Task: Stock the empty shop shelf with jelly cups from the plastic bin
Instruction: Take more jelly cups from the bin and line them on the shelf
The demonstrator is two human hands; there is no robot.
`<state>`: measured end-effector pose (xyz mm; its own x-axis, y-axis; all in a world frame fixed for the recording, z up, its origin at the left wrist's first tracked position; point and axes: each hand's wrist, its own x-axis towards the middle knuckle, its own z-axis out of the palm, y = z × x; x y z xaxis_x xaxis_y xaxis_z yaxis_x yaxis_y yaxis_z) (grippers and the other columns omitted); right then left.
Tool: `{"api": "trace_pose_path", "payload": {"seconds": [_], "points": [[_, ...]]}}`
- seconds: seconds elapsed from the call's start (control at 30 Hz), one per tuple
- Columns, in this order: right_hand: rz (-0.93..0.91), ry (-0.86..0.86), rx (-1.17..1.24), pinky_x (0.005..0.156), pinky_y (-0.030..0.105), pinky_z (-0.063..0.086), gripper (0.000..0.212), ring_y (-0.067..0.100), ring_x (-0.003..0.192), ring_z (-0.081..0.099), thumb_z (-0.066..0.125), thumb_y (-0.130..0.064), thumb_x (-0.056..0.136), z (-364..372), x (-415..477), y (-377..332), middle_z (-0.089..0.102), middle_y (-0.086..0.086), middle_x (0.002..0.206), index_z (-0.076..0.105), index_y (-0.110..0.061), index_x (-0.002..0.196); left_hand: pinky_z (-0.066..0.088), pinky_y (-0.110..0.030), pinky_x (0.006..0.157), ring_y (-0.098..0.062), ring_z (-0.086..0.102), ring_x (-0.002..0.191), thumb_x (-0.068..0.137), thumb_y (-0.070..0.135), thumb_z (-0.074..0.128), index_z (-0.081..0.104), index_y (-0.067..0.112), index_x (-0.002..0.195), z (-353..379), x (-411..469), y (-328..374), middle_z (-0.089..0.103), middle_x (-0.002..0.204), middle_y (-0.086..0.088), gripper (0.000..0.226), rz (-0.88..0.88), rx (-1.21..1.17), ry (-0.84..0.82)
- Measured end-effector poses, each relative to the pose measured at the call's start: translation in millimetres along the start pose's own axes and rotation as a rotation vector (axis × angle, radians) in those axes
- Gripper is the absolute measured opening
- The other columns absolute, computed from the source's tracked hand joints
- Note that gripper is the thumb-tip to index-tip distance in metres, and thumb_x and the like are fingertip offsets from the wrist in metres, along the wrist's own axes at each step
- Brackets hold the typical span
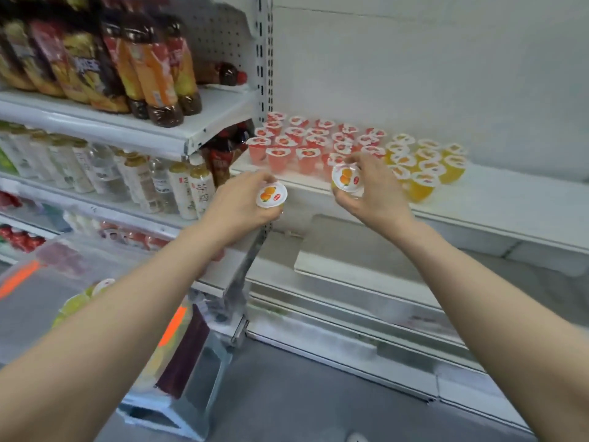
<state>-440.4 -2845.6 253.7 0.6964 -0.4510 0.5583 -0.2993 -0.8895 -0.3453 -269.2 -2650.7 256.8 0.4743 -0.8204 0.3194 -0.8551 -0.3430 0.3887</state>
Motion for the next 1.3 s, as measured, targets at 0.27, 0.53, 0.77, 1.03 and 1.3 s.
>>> {"api": "trace_pose_path", "payload": {"seconds": [0.27,0.53,0.77,1.03,1.3], "points": [[0.223,0.084,-0.049,0.084,0.024,0.036,0.050,0.020,0.107,0.056,0.075,-0.031,0.079,-109,-19,124,0.061,-0.001,0.117,0.051,-0.016,0.121,0.039,-0.027,0.088,-0.017,0.052,0.111,0.078,0.044,0.072,0.058,0.019,0.122,59,75,128,0.059,0.120,0.001,0.053,0.166,-0.086,-0.010],[0.399,-0.010,-0.061,0.080,0.028,0.039,0.035,0.021,0.101,0.058,0.073,-0.033,0.077,-136,-25,215,0.062,-0.002,0.108,0.056,-0.022,0.105,0.042,-0.032,0.089,-0.021,0.055,0.112,0.077,0.048,0.070,0.059,0.021,0.125,105,110,210,0.063,0.118,0.001,0.056,0.197,-0.019,0.001],[0.412,-0.151,-0.023,0.081,0.033,0.044,0.034,0.021,0.095,0.057,0.072,-0.037,0.078,-119,-21,246,0.062,-0.001,0.106,0.056,-0.025,0.105,0.038,-0.033,0.096,-0.025,0.046,0.115,0.078,0.052,0.067,0.061,0.021,0.123,125,123,235,0.064,0.117,0.003,0.055,0.241,0.088,0.031],[0.343,-0.167,-0.006,0.076,0.030,0.039,0.030,0.019,0.090,0.055,0.071,-0.041,0.079,-107,-10,258,0.057,0.000,0.104,0.055,-0.028,0.100,0.042,-0.033,0.095,-0.022,0.045,0.114,0.075,0.059,0.064,0.063,0.021,0.117,141,131,249,0.065,0.112,0.004,0.057,0.254,0.147,0.033],[0.263,-0.164,0.000,0.086,0.036,0.048,0.031,0.023,0.091,0.060,0.072,-0.037,0.083,-106,-10,269,0.049,0.001,0.116,0.058,-0.022,0.106,0.041,-0.033,0.096,-0.022,0.041,0.123,0.076,0.059,0.063,0.063,0.022,0.118,154,137,270,0.065,0.114,0.004,0.056,0.291,0.202,-0.021]]}}
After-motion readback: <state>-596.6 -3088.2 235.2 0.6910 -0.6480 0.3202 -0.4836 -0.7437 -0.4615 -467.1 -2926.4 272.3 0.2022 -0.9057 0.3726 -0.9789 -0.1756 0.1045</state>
